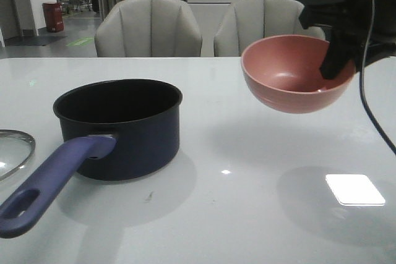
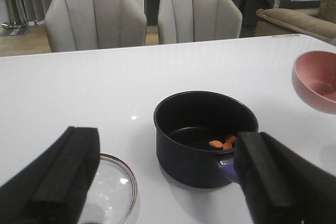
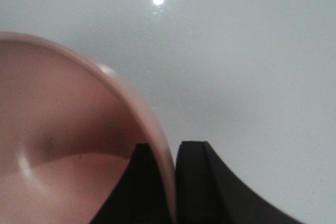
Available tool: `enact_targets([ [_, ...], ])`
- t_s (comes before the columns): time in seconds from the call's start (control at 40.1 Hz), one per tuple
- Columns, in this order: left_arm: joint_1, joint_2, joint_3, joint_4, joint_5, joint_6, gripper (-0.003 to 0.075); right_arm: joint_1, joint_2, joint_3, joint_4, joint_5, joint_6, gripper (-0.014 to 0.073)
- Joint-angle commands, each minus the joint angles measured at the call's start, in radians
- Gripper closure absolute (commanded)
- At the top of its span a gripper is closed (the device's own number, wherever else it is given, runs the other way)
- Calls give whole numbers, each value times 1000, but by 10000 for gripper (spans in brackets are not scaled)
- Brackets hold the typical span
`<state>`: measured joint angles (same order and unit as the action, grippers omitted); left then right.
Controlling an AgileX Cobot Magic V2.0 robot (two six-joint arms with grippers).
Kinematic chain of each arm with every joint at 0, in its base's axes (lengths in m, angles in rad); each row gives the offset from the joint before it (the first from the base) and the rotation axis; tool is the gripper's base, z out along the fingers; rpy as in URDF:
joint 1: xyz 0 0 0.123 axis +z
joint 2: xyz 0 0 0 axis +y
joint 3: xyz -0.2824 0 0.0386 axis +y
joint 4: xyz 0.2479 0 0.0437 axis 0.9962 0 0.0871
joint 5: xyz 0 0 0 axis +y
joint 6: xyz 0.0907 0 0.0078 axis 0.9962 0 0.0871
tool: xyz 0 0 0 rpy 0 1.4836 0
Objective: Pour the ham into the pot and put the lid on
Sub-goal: 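Bring the emptied bowl back and lower it onto the table, then release the bowl and withdraw the right gripper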
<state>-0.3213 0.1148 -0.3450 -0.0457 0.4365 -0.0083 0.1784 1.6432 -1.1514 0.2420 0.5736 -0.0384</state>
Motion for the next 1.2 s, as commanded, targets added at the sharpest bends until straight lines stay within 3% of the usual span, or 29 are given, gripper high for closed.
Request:
enact_targets([
  [0.0,-8,11,-26,-3,-85,-3,155,-40,-2,-32,20,-11,3,462],
  [0.249,-8,11,-26,-3,-85,-3,155,-84,113,-38,22,25,3,454],
  [0.374,-8,11,-26,-3,-85,-3,155,-84,148,-71,22,62,3,353],
  [0.548,-8,11,-26,-3,-85,-3,155,-84,164,-147,16,131,-1,126],
  [0.798,-8,11,-26,-3,-85,-3,155,-83,49,-187,4,168,-181,103],
  [1.171,-8,11,-26,-3,-85,-3,155,-8,-403,156,28,-184,-268,103],
])
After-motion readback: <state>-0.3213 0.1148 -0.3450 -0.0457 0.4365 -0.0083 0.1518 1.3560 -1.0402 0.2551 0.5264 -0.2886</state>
